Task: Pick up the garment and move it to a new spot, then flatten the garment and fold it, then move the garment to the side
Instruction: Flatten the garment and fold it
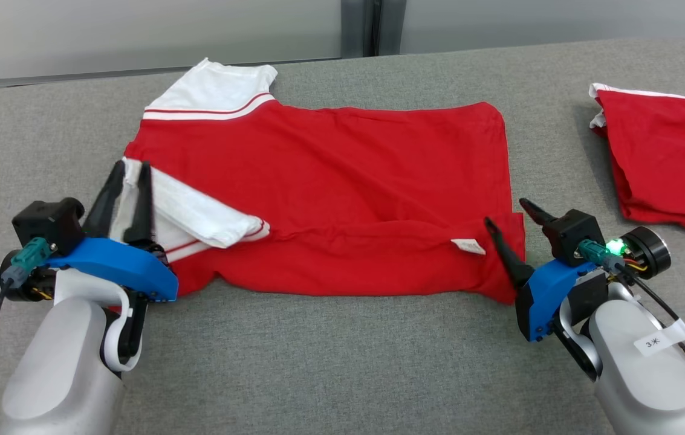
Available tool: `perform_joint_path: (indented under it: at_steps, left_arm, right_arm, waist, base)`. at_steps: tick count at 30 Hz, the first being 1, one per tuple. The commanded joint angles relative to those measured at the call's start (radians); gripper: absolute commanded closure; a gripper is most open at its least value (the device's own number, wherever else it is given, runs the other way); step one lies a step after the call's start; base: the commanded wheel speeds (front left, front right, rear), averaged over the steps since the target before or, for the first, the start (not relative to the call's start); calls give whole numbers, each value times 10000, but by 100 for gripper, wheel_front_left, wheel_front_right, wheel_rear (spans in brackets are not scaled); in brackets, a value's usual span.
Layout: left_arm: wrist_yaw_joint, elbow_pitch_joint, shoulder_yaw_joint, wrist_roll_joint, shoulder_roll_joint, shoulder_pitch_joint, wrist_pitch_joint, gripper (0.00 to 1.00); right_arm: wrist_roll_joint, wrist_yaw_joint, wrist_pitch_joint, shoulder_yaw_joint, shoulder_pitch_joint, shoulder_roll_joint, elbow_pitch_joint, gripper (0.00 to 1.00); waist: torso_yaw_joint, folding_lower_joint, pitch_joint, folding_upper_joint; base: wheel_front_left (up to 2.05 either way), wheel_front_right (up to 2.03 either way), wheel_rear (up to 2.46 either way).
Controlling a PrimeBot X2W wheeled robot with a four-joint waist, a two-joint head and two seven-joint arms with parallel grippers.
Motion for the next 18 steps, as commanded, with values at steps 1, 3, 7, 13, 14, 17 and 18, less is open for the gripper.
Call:
perform_joint_path:
  at_steps: [1, 3, 7, 13, 14, 17, 18]
  left_arm:
    - [-51, 70, -28, 37, -27, -107, -106, 0]
    - [-89, 159, -46, 30, -41, -54, -274, 0]
    - [-175, 84, -41, -57, -53, 250, -536, 0]
    - [-180, -473, 106, -272, 105, 1060, -680, 0]
    - [-121, -603, 133, -325, 127, 1254, -644, 0]
    - [83, -971, 300, -598, 233, 1892, -292, 0]
    - [175, -1086, 342, -692, 285, 2118, -98, 0]
  right_arm:
    - [-100, -1, -134, -46, -148, 68, 50, 0]
    - [-213, -1, -390, -196, -152, 132, 71, 0]
    - [-479, 1, -836, -702, 132, 300, -142, 0]
    - [-843, -1, -988, -1398, 894, 639, -1067, 0]
    - [-860, -1, -915, -1488, 1084, 724, -1234, 0]
    - [-914, -1, -639, -1786, 1665, 937, -1862, 0]
    - [-931, 1, -541, -1900, 1884, 1030, -2074, 0]
  waist:
    - [3, -1, -10, -1]
    - [15, -1, -38, -1]
    - [69, -1, -111, -1]
    - [111, -1, -293, -1]
    - [112, -1, -341, -1]
    - [120, -1, -476, -1]
    - [122, -1, -515, -1]
  base:
    - [0, 0, 0]
    - [0, 0, 0]
    - [0, 0, 0]
    - [0, 0, 0]
    - [0, 0, 0]
    - [0, 0, 0]
    - [0, 0, 0]
